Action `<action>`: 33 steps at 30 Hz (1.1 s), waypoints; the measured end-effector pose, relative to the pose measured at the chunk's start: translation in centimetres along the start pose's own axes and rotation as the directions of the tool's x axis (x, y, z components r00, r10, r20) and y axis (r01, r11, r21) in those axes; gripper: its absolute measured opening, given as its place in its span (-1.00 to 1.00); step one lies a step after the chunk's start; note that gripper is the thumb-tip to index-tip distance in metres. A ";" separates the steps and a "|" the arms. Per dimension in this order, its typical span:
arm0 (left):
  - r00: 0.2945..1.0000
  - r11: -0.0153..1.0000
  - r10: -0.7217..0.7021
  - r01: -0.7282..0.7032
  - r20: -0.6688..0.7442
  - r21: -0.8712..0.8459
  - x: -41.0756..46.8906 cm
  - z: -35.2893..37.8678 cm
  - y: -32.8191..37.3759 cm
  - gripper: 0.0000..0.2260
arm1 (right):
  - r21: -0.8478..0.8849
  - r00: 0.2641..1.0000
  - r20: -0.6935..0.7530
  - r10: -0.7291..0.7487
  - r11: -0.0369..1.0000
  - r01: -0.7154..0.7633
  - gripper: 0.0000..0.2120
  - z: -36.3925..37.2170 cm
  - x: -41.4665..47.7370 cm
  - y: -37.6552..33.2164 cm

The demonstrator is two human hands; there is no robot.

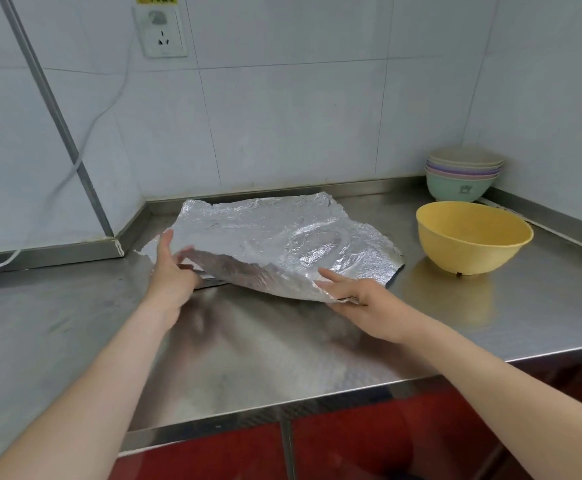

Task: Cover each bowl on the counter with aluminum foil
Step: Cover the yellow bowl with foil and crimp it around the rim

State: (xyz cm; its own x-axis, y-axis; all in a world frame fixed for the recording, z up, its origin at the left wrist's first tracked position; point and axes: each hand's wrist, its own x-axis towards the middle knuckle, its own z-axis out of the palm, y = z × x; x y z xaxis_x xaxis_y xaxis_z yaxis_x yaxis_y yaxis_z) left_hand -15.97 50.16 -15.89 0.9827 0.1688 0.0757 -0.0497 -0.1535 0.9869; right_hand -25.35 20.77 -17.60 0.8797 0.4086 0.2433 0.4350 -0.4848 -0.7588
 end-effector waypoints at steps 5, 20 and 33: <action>0.971 0.999 0.030 -0.023 0.236 -0.035 0.2 0.1 -0.5 -0.46 | 0.247 0.989 -0.082 0.124 0.964 -0.100 -0.69 -2.7 -2.0 1.6; 0.837 0.899 0.239 -0.382 0.492 0.213 -1.4 4.6 1.0 -0.64 | 0.183 0.969 -0.042 0.244 0.955 -0.232 -0.67 -7.8 -5.7 2.4; 0.913 0.810 0.094 -0.302 0.398 0.502 0.8 7.2 -0.9 -0.83 | -0.064 0.724 -0.588 0.360 0.872 -0.486 -0.59 -6.3 -5.4 5.2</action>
State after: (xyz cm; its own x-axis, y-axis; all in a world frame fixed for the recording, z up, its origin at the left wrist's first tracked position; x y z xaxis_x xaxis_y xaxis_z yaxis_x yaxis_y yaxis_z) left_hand -13.83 43.43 -17.79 0.9631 -0.2476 0.1053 -0.2479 -0.6644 0.7051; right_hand -26.57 11.16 -19.06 0.9067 -0.3334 0.2582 -0.0358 -0.6709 -0.7407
